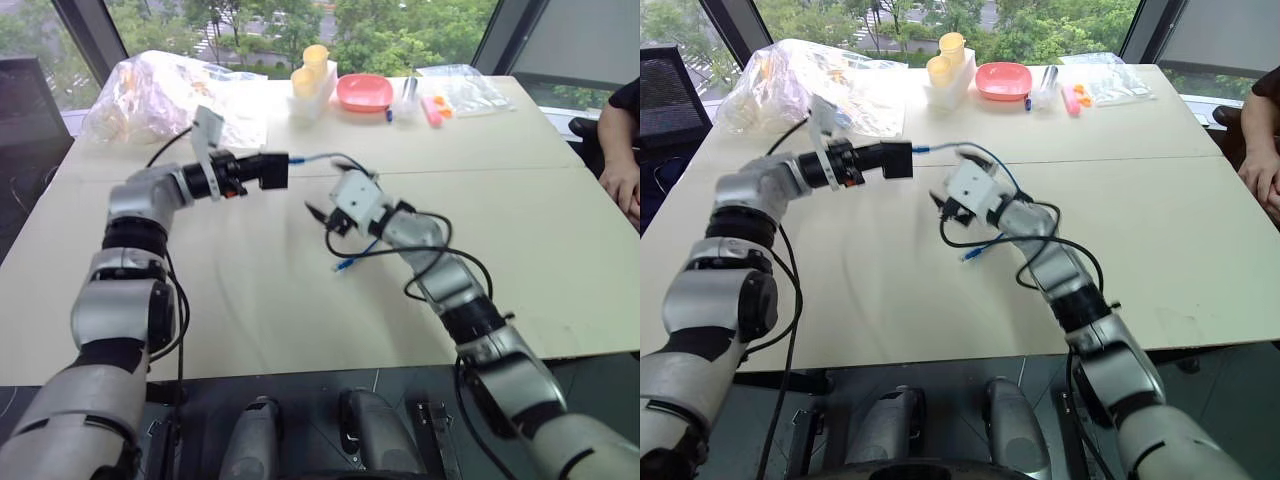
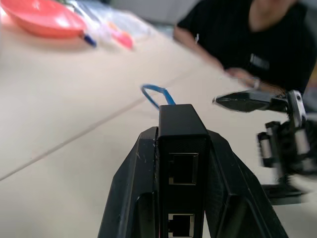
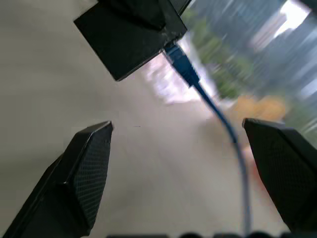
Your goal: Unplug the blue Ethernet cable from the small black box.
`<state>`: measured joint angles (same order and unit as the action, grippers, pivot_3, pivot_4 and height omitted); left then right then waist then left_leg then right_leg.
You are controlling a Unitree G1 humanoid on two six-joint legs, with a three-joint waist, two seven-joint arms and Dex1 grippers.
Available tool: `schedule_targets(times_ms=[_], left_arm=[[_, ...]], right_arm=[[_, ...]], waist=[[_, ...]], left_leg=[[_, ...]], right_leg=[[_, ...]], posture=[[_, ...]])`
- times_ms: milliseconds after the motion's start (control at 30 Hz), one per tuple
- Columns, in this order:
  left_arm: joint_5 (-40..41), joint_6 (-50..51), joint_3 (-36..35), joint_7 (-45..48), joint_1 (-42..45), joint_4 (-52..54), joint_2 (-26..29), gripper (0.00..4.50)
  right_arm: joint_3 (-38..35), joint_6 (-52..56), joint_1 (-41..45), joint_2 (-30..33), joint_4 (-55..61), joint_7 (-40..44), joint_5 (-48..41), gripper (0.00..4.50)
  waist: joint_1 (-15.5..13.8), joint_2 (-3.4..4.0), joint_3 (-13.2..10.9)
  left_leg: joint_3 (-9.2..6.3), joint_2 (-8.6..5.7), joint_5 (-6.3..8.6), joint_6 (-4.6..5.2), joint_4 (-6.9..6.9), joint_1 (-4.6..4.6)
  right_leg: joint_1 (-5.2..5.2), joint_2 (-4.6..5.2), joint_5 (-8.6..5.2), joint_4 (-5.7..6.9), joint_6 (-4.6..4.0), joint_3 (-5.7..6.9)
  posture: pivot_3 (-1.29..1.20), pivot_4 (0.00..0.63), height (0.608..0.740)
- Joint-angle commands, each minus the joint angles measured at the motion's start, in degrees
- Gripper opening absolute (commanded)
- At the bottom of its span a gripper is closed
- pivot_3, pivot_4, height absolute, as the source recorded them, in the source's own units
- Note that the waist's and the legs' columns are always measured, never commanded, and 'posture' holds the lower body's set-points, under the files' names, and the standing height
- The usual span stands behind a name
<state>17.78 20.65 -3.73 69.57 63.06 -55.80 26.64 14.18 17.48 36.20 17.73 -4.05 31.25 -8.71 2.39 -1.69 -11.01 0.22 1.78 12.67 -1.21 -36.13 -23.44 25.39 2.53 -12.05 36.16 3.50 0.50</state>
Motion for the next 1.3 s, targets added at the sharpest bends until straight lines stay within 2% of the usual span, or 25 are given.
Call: schedule_targets(times_ms=[33, 133, 267, 333, 500, 633, 967, 1300], left_arm=[[0.09, -5.18, 0.33, 4.47, 0.74, 6.05, -0.45, 0.65], [0.44, -8.73, -0.95, 3.34, 1.65, 5.74, -1.78, 0.65], [4.14, -2.71, -3.26, 5.38, 3.08, 6.64, -1.91, 0.65], [5.18, 0.54, -3.53, 6.76, 3.22, 7.45, -1.42, 0.65], [9.52, 16.59, -2.29, 17.33, 1.93, 12.43, 4.02, 0.65], [12.11, 23.57, -3.15, 20.54, 1.92, 13.35, 6.72, 0.65], [13.32, 27.09, -2.1, 21.73, -0.24, 16.69, 7.5, 0.65], [15.86, 30.41, -3.83, 19.73, -0.37, 16.52, 6.53, 0.65]], right_arm=[[-11.14, 24.61, 0.96, 0.73, 17.25, 4.25, -25.33, 4.47], [-17.87, 39.75, 2.49, 0.44, 18.18, 1.78, -38.17, 4.47], [-26.67, 44.63, 4.4, -7.83, 15.22, -9.48, -48.29, 4.47], [-28.78, 45.44, 4.44, -10.48, 14.8, -12.99, -51.01, 4.47], [-29.46, 42.57, 3.02, -15.31, 13.71, -18.71, -51.45, 4.47], [-26.68, 37.82, 1.18, -15.77, 14.34, -17.01, -47.77, 4.47], [-23.77, 31.26, 1.99, -16.28, 11.84, -13.7, -45.34, 4.47], [-22.83, 30.89, 1.88, -16.43, 12.01, -12.54, -46.09, 4.47]], waist=[[-0.06, 0.02, -0.04], [-0.3, -0.01, -0.02], [-0.17, 0.0, -0.03], [-0.12, 0.0, -0.03], [0.17, 0.01, -0.03], [0.0, 0.01, -0.03], [0.03, 0.01, -0.03], [0.0, 0.01, -0.03]], left_leg=[[0.0, 0.02, 0.0, 0.0, -0.01, -0.01], [0.0, 0.05, 0.0, 0.0, -0.05, 0.1], [0.0, 0.06, 0.0, 0.0, -0.06, 0.15], [-0.01, 0.06, 0.0, 0.01, -0.04, 0.1], [0.02, 0.05, 0.03, 0.06, 0.01, -0.01], [0.0, 0.05, 0.04, 0.08, 0.02, 0.0], [-0.01, 0.03, 0.04, 0.08, -0.01, -0.01], [-0.01, 0.03, 0.04, 0.08, -0.01, 0.0]], right_leg=[[0.01, 0.0, 0.02, 0.0, -0.02, 0.0], [-0.09, 0.01, 0.04, 0.0, -0.1, 0.01], [-0.14, -0.05, 0.04, -0.02, -0.26, 0.0], [-0.06, -0.08, 0.1, 0.01, -0.16, 0.0], [0.03, -0.08, 0.05, -0.02, -0.03, -0.02], [0.03, -0.08, 0.02, -0.02, 0.0, -0.01], [0.02, -0.04, 0.02, -0.02, 0.0, -0.02], [0.02, -0.05, 0.02, -0.01, 0.0, -0.02]], posture=[[0.0, 0.15, 0.74], [0.0, 0.15, 0.74], [0.0, 0.15, 0.74], [0.0, 0.15, 0.74], [0.0, 0.15, 0.74], [0.0, 0.15, 0.74], [0.0, 0.15, 0.74], [0.0, 0.15, 0.74]])
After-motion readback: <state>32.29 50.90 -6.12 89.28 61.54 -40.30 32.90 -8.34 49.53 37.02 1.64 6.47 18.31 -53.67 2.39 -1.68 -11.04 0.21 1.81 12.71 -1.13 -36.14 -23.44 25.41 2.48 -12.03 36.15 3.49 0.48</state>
